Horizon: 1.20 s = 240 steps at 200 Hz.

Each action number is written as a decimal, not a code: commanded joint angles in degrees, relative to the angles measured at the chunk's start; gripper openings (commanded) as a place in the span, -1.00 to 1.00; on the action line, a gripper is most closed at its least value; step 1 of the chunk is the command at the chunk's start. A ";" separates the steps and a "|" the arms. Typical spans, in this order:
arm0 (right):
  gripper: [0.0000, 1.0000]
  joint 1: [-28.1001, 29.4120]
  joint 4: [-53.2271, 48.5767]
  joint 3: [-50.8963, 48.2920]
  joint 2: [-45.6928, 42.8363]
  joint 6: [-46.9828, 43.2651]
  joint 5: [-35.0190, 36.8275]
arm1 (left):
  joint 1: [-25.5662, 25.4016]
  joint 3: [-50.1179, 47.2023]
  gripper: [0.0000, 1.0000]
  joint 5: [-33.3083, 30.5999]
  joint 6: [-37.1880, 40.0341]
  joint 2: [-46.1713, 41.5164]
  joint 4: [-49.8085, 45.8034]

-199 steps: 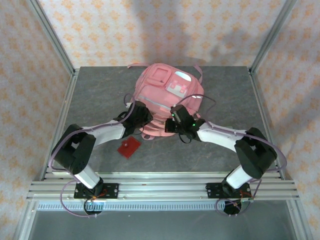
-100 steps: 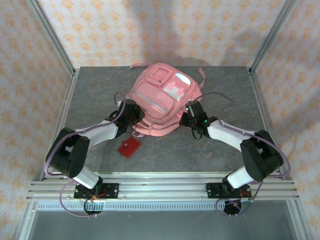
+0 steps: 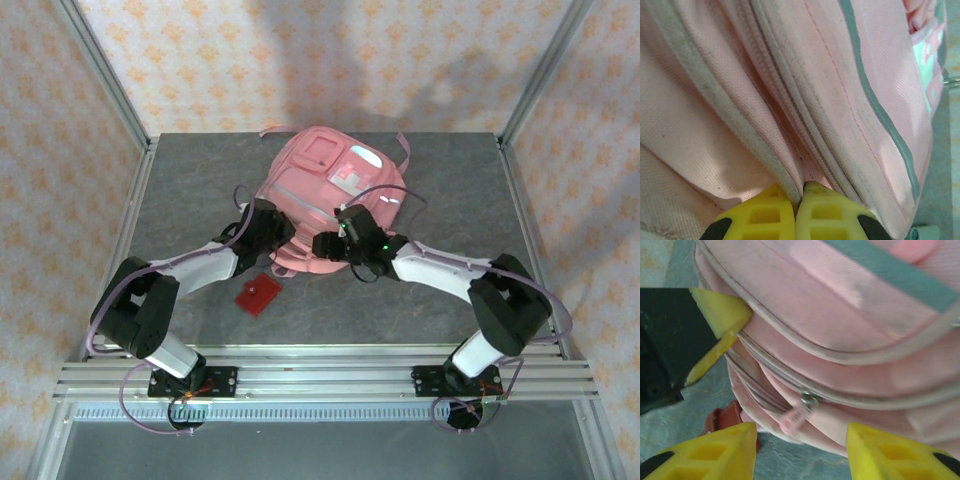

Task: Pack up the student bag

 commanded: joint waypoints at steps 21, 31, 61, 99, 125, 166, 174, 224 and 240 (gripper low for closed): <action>0.02 0.41 -3.64 5.23 5.63 6.24 1.83 | -2.53 1.79 -1.00 3.13 -1.16 -2.14 3.85; 0.01 0.66 -5.84 5.87 6.01 6.46 4.20 | -2.62 1.53 -1.00 3.11 -1.44 -2.10 4.36; -0.18 1.93 -9.07 6.13 6.37 6.70 6.85 | -2.64 0.77 -1.00 3.34 -1.97 -1.78 5.61; -0.71 4.87 -14.15 10.58 9.80 7.11 10.82 | -2.80 0.85 -1.00 3.70 -2.65 -1.03 6.82; -0.78 4.90 -15.70 11.89 11.26 7.57 12.01 | -2.83 0.94 -1.00 3.70 -2.68 -0.97 7.01; -1.00 4.97 -17.89 13.58 13.00 7.00 13.90 | -2.89 0.55 -1.00 3.07 -2.50 -1.14 7.05; -1.00 4.96 -19.22 13.93 12.89 6.47 15.02 | -2.82 0.43 -1.00 2.57 -2.17 -1.23 6.73; -1.00 0.25 -22.61 8.13 6.21 2.67 18.25 | 0.36 -1.95 -1.00 0.10 0.27 -2.53 4.59; -1.00 -1.44 -23.55 6.65 5.26 1.63 18.81 | 1.55 -2.53 -1.00 -0.11 0.74 -2.99 4.12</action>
